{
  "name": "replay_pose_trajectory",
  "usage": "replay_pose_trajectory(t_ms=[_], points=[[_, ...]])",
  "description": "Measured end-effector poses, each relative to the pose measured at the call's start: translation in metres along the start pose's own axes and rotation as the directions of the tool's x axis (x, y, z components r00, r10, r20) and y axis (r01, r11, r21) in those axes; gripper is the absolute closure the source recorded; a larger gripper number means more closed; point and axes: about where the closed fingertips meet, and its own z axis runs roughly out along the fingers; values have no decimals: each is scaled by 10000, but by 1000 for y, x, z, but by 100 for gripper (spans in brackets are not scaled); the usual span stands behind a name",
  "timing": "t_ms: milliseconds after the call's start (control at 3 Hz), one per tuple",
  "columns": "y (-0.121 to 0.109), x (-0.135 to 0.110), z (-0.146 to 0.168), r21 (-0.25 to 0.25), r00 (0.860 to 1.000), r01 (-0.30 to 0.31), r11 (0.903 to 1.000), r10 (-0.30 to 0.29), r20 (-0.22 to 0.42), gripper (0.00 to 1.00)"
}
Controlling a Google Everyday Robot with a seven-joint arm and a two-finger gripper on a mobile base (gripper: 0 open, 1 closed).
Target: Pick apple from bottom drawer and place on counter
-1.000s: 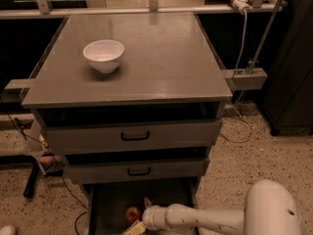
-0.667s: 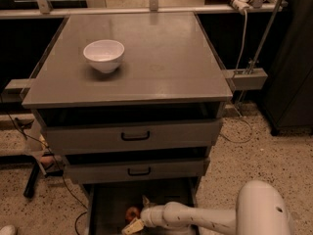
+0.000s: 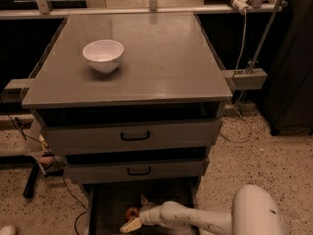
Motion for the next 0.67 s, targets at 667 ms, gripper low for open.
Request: replay_pose_trajectory(t_ms=[667], points=[[-7,10,22,-24,9994,-158,9999,159,294,0]])
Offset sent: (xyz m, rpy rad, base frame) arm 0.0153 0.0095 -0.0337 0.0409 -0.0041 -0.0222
